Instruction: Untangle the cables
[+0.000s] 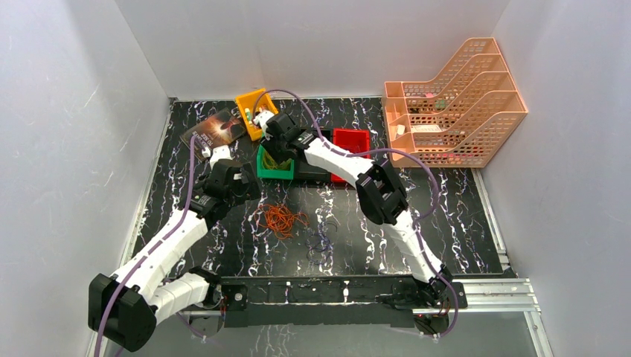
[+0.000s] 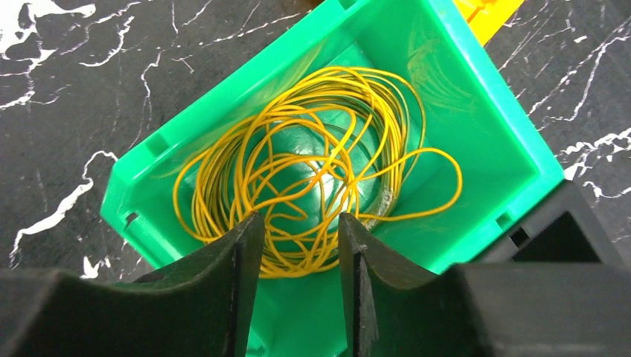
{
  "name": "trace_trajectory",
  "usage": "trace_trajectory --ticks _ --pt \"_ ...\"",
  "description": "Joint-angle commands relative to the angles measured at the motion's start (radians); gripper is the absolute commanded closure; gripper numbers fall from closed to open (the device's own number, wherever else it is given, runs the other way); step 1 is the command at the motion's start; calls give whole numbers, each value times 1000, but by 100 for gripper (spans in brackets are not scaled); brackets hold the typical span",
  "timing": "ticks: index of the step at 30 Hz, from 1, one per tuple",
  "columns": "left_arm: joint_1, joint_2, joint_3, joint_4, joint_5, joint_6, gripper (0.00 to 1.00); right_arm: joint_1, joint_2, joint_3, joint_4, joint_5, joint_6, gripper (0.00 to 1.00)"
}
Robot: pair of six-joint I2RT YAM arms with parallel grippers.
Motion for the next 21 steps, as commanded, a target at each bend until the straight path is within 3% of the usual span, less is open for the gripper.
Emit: trace_trajectory --ticks 1,13,21 --pt "5 -4 2 -6 8 10 2 1 -150 -37 51 22 -17 48" --pt "5 8 2 -2 9 12 2 1 -304 -195 82 45 0 34" --pt "5 25 -8 43 80 39 2 1 -680 -560 159 -23 125 35"
